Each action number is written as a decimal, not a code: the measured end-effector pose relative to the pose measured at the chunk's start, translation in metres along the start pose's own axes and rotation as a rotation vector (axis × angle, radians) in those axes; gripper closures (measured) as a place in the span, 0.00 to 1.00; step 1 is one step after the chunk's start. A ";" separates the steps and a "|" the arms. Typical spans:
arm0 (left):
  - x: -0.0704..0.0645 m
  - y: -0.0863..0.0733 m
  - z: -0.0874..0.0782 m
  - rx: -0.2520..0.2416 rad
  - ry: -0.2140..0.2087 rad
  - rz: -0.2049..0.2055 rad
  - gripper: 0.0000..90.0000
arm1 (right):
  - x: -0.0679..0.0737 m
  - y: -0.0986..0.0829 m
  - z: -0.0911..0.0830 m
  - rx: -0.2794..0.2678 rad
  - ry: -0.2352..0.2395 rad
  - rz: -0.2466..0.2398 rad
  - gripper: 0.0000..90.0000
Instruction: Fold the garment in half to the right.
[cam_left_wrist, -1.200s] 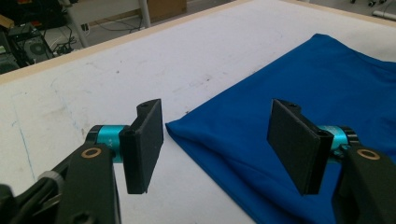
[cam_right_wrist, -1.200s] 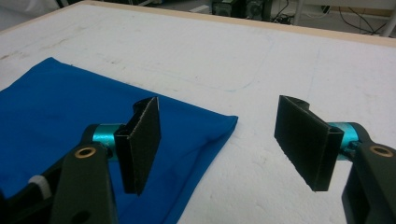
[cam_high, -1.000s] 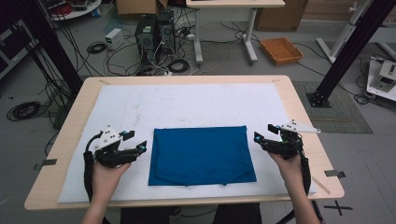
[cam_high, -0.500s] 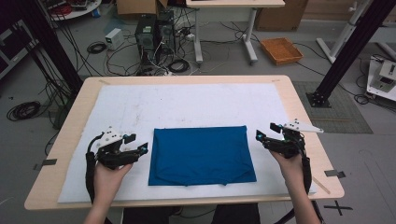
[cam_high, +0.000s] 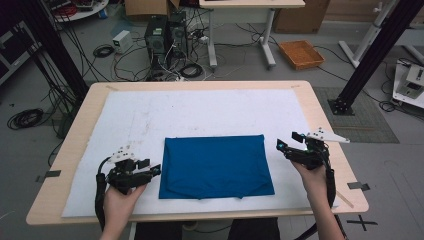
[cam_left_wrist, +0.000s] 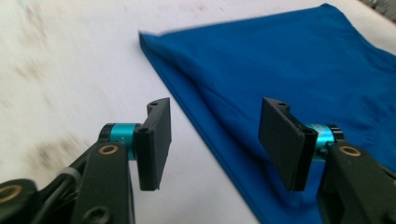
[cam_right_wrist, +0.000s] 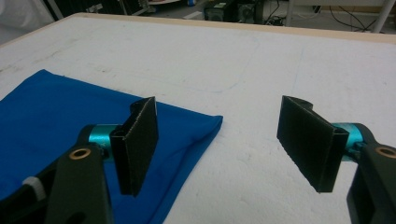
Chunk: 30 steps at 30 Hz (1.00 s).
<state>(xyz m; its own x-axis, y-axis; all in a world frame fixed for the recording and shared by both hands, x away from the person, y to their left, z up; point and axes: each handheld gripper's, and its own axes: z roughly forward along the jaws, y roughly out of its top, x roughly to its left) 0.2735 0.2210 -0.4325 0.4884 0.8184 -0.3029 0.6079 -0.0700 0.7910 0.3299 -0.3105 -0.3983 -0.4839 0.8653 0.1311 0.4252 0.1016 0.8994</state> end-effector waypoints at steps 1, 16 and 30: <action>-0.002 -0.004 0.000 0.008 -0.010 -0.023 0.50 | 0.000 0.000 -0.001 -0.002 0.000 -0.001 0.32; -0.016 -0.031 0.001 0.080 -0.069 -0.198 0.53 | 0.000 0.000 -0.003 -0.009 -0.004 0.003 0.33; -0.025 -0.032 0.011 0.051 -0.035 -0.231 0.70 | 0.006 0.000 0.001 -0.008 0.012 -0.004 0.33</action>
<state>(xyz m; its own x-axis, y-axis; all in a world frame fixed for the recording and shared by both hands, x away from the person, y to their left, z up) 0.2487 0.1966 -0.4563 0.3540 0.7957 -0.4915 0.7362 0.0870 0.6712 0.3276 -0.3051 -0.3978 -0.4947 0.8589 0.1328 0.4176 0.1010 0.9030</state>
